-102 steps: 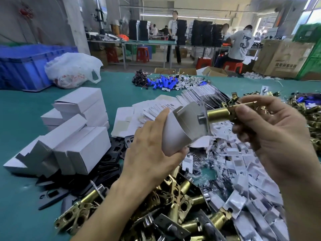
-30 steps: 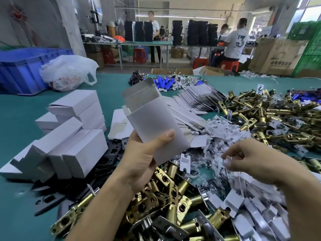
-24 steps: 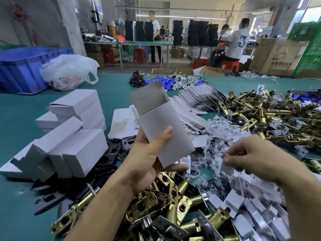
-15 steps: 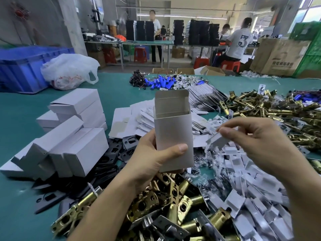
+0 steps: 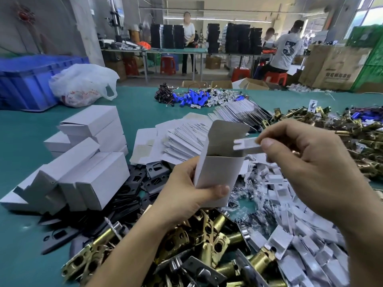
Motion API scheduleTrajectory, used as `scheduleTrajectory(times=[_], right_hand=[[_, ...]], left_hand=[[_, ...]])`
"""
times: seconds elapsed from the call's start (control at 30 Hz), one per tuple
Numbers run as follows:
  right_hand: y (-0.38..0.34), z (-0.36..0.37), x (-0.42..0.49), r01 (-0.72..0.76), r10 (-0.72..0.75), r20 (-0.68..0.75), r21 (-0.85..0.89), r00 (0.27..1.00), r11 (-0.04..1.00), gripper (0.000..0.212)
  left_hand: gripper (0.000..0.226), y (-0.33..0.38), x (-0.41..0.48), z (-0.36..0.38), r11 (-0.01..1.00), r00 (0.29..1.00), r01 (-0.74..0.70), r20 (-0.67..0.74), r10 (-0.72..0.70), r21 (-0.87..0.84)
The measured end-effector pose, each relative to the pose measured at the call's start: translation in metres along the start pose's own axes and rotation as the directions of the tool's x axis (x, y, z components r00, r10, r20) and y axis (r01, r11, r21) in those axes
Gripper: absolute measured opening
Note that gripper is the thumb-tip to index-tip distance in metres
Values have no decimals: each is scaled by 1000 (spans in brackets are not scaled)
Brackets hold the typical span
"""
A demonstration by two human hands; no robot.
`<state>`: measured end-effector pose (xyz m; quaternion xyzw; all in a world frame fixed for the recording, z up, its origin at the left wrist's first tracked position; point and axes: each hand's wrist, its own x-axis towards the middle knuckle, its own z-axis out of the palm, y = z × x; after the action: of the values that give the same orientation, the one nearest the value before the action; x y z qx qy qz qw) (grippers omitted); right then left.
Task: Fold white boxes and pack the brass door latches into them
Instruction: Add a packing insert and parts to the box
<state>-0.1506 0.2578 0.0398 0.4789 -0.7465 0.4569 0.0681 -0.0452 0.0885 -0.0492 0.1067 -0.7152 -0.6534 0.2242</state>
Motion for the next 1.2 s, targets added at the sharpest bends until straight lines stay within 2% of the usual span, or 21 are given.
scheduleTrajectory(times=[0.1, 0.23, 0.37, 0.53, 0.67, 0.73, 0.87, 1.0, 1.2], right_hand=[[-2, 7, 0, 31, -32, -1, -92, 1000, 995, 14], [-3, 20, 4, 39, -42, -20, -111, 999, 993, 10], [-6, 30, 5, -11, -3, -117, -122, 993, 992, 17], [-29, 34, 23, 29, -50, -155, -134, 987, 991, 4], [-45, 30, 30, 98, -111, -166, -86, 980, 992, 7], [-47, 30, 28, 102, -107, -211, -34, 972, 994, 7], [-45, 35, 19, 77, -98, -287, -85, 953, 993, 7], [-40, 40, 15, -18, -25, -254, -166, 967, 986, 7], [-45, 44, 19, -34, -23, -205, -267, 979, 963, 9]], left_hand=[[38, 0, 0, 1, 1000, 1000, -20, 8, 20, 4], [42, 2, 0, 4, 999, 998, -18, 52, 20, -35], [41, 7, -2, 4, 985, 997, 36, 68, -25, -167], [43, 8, -2, -2, 915, 992, 120, 76, -98, -385], [80, 11, 0, -5, 877, 995, 92, 79, -61, -472], [80, 10, 1, -5, 892, 997, 70, 57, -49, -447], [47, 3, 2, -2, 966, 997, 54, -38, -66, -254], [36, 1, 3, 1, 988, 995, 44, -88, -57, -145], [32, 1, 3, 2, 995, 992, 54, -114, -63, -81]])
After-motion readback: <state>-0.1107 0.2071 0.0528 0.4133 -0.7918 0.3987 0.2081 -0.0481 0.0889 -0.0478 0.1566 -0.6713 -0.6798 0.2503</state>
